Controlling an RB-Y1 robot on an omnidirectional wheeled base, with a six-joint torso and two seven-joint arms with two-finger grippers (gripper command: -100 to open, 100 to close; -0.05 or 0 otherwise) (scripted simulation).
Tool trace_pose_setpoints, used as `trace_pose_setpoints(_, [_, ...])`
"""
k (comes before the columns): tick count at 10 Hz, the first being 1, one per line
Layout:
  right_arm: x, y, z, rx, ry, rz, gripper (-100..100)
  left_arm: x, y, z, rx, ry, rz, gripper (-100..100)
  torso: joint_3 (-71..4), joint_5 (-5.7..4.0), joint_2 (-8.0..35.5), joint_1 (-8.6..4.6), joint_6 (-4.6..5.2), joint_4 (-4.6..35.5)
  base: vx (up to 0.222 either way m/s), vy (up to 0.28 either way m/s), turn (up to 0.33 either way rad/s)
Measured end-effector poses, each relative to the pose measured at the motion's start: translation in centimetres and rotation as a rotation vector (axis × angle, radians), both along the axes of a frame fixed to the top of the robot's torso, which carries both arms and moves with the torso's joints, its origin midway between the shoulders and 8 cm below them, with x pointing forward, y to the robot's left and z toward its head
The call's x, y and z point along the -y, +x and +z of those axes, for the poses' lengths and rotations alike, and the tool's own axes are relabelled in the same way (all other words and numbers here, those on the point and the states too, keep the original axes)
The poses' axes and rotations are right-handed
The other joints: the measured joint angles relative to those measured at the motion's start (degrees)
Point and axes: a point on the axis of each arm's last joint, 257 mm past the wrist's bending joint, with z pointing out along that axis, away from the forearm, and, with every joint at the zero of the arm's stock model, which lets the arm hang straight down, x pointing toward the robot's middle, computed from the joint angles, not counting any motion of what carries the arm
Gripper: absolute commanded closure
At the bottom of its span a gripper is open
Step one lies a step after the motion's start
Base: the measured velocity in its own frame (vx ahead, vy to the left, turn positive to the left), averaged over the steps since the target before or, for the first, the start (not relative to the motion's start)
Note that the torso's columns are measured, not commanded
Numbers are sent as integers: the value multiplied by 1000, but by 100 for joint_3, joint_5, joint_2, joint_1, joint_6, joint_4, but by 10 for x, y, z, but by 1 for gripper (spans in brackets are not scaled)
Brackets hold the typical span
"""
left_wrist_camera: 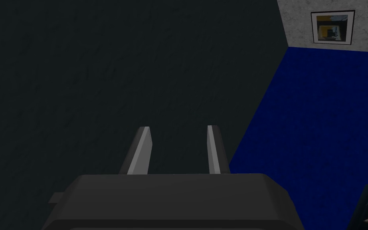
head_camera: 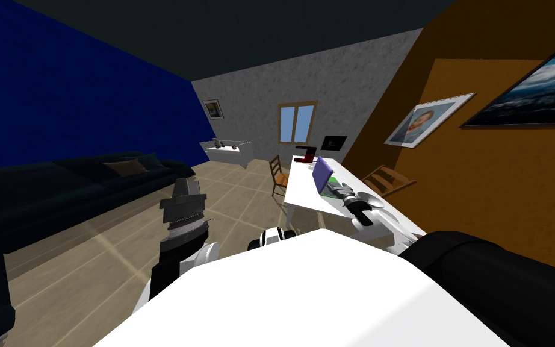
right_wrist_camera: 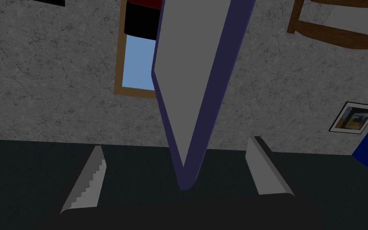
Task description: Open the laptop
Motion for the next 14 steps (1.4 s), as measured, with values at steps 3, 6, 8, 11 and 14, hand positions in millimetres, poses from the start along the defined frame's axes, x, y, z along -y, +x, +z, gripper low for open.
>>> trace_pose_setpoints(3, [40, -10, 11, -67, -139, -69, -100, 0, 0, 0, 0, 0, 0, 0, 2, -3, 0, -5, 1, 1, 122, 156, 2])
trace_pose_setpoints(6, [71, -17, 20, -117, -246, -126, -100, 0, 0, 0, 0, 0, 0, 0, 6, -7, 8, -19, 1, 3, 87, 104, 4])
trace_pose_setpoints(8, [82, -20, 25, -135, -284, -151, -100, 0, 0, 0, 0, 0, 0, 0, 10, -7, 14, -20, 1, 4, 22, 29, -1])
trace_pose_setpoints(11, [83, -18, 26, -116, -246, -153, 100, 0, 0, 0, 0, 0, 0, 0, 6, -13, 5, -26, -4, -6, -42, -49, 15])
trace_pose_setpoints(14, [82, -10, 24, -67, -130, -149, 100, 0, 0, 0, 0, 0, 0, 0, 4, -13, 1, -28, 19, -2, -78, -82, 15])
